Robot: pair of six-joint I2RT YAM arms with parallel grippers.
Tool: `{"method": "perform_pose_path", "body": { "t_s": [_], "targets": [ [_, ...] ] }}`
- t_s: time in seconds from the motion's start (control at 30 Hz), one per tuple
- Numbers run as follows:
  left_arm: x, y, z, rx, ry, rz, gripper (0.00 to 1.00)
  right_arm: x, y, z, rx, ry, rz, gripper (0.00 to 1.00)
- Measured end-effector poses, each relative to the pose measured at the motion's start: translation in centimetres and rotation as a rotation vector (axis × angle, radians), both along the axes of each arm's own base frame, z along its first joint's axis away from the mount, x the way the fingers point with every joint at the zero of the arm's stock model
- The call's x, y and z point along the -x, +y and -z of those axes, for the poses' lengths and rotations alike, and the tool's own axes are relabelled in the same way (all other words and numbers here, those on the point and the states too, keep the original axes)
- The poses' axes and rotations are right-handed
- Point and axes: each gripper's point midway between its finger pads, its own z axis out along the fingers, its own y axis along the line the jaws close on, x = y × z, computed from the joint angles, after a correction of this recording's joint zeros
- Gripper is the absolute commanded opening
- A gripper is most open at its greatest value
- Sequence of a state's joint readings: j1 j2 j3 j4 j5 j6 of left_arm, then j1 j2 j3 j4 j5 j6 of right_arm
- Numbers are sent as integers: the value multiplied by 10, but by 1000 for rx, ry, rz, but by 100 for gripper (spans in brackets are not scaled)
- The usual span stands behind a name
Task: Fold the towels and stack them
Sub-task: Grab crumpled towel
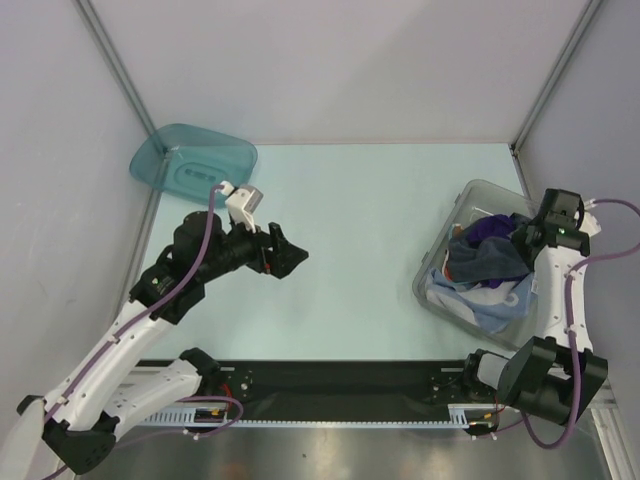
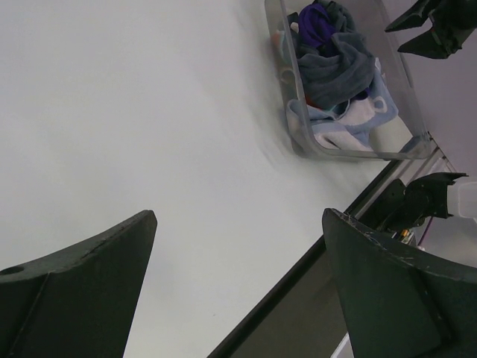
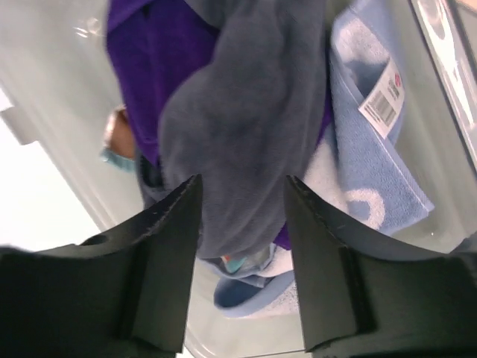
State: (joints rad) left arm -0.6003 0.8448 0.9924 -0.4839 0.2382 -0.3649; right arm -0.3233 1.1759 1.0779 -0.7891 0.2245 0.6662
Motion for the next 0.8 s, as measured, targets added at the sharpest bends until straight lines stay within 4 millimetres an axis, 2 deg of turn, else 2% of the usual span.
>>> {"method": "perform_pose_path", "body": {
  "t_s": [0.03, 0.13, 0.27, 0.37, 0.53, 0.73, 0.8],
  "targets": [
    [1, 1, 1, -2, 0, -2, 100, 4, -4, 6, -11, 10, 15, 51],
    [1, 3, 6, -13, 0, -7, 100, 6, 2, 18, -53, 21, -2, 50],
    [-1, 5, 11, -24, 6, -21, 100, -6, 11, 22, -101, -12, -45, 50],
    [-2, 6, 15, -32, 11, -28, 100, -8, 18, 32, -136, -21, -65, 47],
    [-3, 9, 24, -54, 21, -40, 100, -9, 27, 51, -190, 1, -86, 34],
    [-4, 9, 27, -67, 22, -41, 100, -16, 28, 49, -192, -23, -98, 19],
    [-4, 9, 27, -67, 22, -41, 100, -18, 29, 50, -196, -29, -104, 17]
  ]
}}
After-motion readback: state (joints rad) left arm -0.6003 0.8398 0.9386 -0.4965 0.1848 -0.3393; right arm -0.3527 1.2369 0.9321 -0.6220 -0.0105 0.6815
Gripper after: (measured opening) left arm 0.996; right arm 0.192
